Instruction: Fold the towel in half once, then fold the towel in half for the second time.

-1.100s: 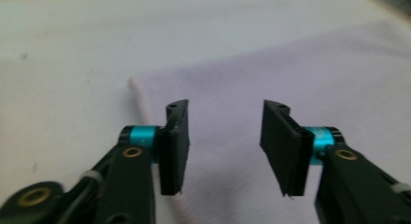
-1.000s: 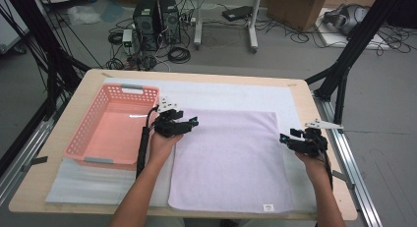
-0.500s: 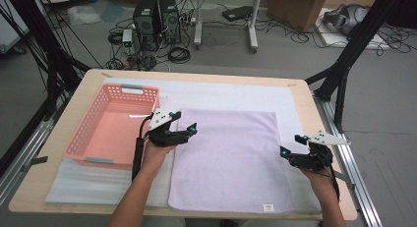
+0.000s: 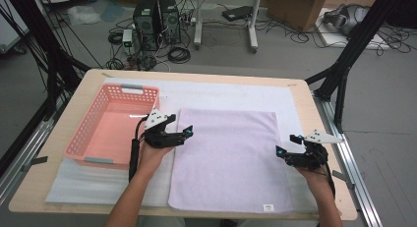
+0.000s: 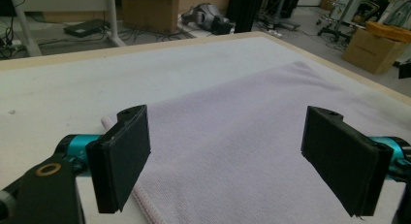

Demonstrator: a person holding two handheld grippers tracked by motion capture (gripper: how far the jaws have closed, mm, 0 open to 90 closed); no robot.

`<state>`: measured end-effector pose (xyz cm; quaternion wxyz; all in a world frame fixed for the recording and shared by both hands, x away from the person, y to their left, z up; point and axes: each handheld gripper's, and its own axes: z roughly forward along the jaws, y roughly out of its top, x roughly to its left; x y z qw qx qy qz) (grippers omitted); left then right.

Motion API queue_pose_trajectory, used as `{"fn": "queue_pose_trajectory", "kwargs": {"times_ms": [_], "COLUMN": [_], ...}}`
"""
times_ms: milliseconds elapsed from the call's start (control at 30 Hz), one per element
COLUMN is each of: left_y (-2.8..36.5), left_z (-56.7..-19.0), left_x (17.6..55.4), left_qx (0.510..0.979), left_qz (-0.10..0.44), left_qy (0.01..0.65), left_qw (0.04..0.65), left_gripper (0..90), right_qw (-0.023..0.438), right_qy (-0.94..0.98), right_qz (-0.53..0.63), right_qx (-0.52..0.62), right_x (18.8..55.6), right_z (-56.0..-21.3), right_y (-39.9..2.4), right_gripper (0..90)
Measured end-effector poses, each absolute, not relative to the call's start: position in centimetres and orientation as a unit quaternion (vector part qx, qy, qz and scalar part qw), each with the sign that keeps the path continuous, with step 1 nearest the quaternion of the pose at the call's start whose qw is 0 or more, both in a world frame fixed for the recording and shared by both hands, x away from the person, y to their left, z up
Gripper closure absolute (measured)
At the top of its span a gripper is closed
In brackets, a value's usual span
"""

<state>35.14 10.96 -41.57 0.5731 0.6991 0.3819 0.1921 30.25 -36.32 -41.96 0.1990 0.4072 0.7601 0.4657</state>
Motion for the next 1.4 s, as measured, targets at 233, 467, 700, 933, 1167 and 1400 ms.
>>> {"fn": "queue_pose_trajectory", "kwargs": {"times_ms": [233,467,700,933,1167,1400], "left_y": [11.3,11.3,10.2,9.6,8.9,9.2], "left_z": [-41.0,-40.4,-40.9,-41.5,-43.3,-44.9], "left_x": [36.4,37.6,38.1,39.9,41.7,42.9], "left_qx": [0.693,0.694,0.695,0.702,0.695,0.688], "left_qz": [0.181,0.168,0.166,0.185,0.176,0.178], "left_qy": [0.400,0.411,0.416,0.450,0.482,0.517], "left_qw": [0.572,0.567,0.562,0.520,0.503,0.477], "left_gripper": [19.2,17.9,19.4,25.4,26.5,26.7], "right_qw": [0.197,0.202,0.185,0.157,0.146,0.150], "right_qy": [0.758,0.747,0.749,0.718,0.706,0.713], "right_qz": [0.464,0.467,0.467,0.490,0.481,0.449], "right_qx": [0.414,0.427,0.433,0.468,0.499,0.517], "right_x": [30.5,31.2,32.2,34.2,36.4,39.0], "right_z": [-42.1,-42.1,-42.1,-42.4,-42.6,-42.3], "right_y": [-36.2,-36.5,-36.5,-37.6,-38.5,-37.8], "right_gripper": [20.5,20.6,20.6,20.8,25.4,31.7]}}
